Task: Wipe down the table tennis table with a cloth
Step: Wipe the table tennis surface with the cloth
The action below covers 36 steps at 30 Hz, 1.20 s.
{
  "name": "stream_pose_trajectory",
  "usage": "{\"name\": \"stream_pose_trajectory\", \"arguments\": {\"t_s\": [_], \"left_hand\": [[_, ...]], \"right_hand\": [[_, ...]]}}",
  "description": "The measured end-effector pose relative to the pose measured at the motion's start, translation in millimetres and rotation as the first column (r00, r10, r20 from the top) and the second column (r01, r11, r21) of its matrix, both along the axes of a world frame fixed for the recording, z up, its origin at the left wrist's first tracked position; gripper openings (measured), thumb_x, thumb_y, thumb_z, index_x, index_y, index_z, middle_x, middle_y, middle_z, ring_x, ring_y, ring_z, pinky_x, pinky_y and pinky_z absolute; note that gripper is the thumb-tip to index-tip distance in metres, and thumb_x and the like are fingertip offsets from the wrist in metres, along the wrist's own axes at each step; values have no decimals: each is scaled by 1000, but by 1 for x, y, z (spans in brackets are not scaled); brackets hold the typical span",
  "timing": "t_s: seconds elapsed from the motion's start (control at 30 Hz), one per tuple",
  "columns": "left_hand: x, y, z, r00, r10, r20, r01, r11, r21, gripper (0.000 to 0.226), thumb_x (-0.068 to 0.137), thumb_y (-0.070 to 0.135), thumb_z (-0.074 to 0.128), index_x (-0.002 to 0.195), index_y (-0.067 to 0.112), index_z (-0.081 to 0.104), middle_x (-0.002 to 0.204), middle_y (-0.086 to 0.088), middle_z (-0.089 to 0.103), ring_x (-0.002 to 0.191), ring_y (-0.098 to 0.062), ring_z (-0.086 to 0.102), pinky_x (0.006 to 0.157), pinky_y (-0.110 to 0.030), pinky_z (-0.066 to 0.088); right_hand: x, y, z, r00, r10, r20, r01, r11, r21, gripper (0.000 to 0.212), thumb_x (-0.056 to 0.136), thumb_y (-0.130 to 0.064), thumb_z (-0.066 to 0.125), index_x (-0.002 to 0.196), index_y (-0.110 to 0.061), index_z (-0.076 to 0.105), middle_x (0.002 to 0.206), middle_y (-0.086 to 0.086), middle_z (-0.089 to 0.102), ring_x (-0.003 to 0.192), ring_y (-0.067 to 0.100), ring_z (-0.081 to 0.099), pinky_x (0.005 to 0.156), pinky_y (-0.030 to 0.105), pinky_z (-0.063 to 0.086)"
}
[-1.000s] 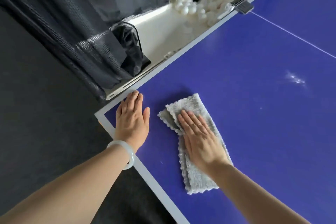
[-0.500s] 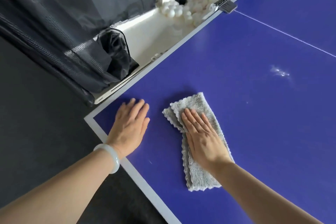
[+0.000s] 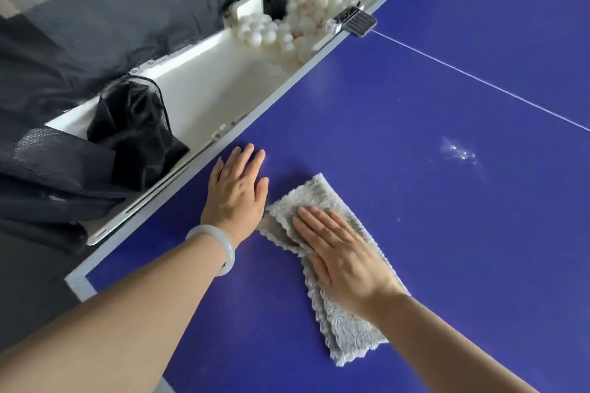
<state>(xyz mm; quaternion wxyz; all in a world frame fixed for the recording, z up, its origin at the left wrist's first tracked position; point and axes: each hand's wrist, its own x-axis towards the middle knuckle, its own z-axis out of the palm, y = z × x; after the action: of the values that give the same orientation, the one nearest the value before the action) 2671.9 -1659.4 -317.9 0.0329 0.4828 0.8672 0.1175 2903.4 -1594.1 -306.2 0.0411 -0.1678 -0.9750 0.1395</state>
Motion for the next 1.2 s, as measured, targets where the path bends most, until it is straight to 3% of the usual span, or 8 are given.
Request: {"name": "stream_pose_trajectory", "arguments": {"t_s": [0.2,0.43,0.63,0.77,0.87,0.97,1.1,1.2], "left_hand": [[2,0,2,1000,8,7,-8,1000,-2,50,101,30,42,150,21,37,159,0,29,148,-21,23,121,-44,16],[5,1,7,1000,16,8,-16,1000,-5,54,97,35,33,149,19,40,157,-2,33,146,-23,27,120,-47,20],[5,0,8,1000,17,-10,-18,1000,-22,50,101,32,35,149,19,38,157,-2,33,146,-24,27,120,-48,21],[7,0,10,1000,19,-13,-19,999,-50,53,97,23,49,149,17,39,158,-3,31,146,-25,28,118,-49,23],[8,0,12,1000,5,-12,-6,997,-74,55,96,21,47,150,17,37,159,-3,29,147,-25,26,119,-49,23],[8,-1,12,1000,15,-10,-15,996,-84,54,100,33,28,151,18,37,159,-3,30,147,-25,27,118,-49,24],[3,-1,15,1000,-21,-18,19,995,-94,57,99,35,22,151,17,37,158,-5,32,146,-25,29,116,-51,29],[1,-4,19,999,-50,17,51,996,-67,55,98,33,26,147,15,44,156,-6,36,144,-26,33,115,-51,31]], "right_hand": [[-24,56,0,822,-568,-23,564,820,-102,53,107,-22,23,159,-12,12,166,-1,5,152,7,-7,124,29,-7],[34,31,-3,997,-63,-36,64,998,26,54,105,-27,38,156,-12,28,164,0,22,152,14,15,123,35,14],[-4,100,1,697,-717,-21,713,695,-91,57,103,-13,25,159,-12,13,167,1,8,152,10,-5,124,31,-5],[-55,12,-7,951,-306,-51,304,952,-35,64,96,-17,27,158,-11,15,166,3,10,154,16,-2,124,36,1],[-52,14,-7,996,-92,-23,91,995,-44,60,100,-23,37,157,-15,23,165,-2,15,153,12,7,124,35,8],[-56,76,-7,967,-254,-32,254,967,-16,54,101,-18,45,154,-16,34,162,0,23,151,14,17,125,31,7],[-101,121,0,677,-735,-26,731,676,-96,54,106,-20,25,158,-13,18,166,1,11,154,14,2,124,30,-5],[-126,80,-1,832,-551,-66,548,834,-69,58,100,-14,31,158,-14,21,165,0,12,154,16,5,125,36,4]]}}
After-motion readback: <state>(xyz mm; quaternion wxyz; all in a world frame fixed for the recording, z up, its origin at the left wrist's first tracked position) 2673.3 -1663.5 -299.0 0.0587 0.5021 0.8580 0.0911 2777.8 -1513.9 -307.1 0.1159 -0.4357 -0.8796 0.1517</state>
